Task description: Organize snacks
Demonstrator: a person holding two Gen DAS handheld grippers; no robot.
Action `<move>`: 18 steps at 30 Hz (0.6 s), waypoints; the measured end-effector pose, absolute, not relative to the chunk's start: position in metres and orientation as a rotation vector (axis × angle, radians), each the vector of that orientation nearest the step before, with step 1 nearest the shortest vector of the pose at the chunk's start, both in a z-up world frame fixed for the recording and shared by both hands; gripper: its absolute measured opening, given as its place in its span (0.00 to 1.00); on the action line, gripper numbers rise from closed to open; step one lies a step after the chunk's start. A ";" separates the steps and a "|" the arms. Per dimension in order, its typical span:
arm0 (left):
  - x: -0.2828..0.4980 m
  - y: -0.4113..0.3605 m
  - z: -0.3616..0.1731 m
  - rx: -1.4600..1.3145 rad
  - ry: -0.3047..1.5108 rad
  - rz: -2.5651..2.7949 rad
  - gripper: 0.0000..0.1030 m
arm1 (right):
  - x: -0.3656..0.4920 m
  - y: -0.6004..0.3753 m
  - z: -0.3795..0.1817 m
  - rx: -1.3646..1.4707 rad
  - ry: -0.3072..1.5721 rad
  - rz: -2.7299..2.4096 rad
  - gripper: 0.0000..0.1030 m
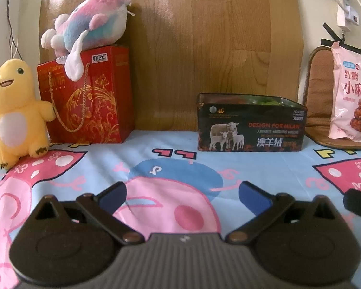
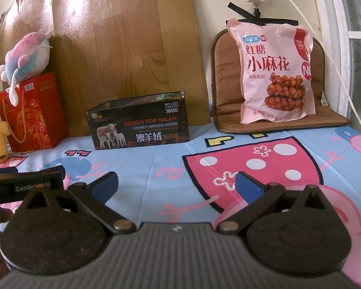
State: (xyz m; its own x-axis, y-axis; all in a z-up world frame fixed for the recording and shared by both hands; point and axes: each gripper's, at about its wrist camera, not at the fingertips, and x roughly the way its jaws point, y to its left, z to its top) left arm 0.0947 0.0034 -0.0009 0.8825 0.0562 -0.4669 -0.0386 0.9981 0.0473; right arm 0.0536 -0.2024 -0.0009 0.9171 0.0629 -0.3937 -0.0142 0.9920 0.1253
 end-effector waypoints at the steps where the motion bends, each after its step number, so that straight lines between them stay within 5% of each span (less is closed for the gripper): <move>1: 0.096 0.004 -0.001 0.032 0.492 0.049 1.00 | 0.054 -0.202 -0.001 0.118 0.411 0.039 1.00; 18: 0.097 0.014 0.001 -0.024 0.508 0.040 1.00 | 0.053 -0.202 -0.001 0.114 0.412 0.024 1.00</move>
State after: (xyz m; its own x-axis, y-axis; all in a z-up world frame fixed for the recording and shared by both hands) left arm 0.0974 0.0141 0.0006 0.8729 0.0319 -0.4869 -0.0437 0.9990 -0.0129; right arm 0.0528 -0.2018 -0.0011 0.9161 0.0466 -0.3983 -0.0002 0.9933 0.1155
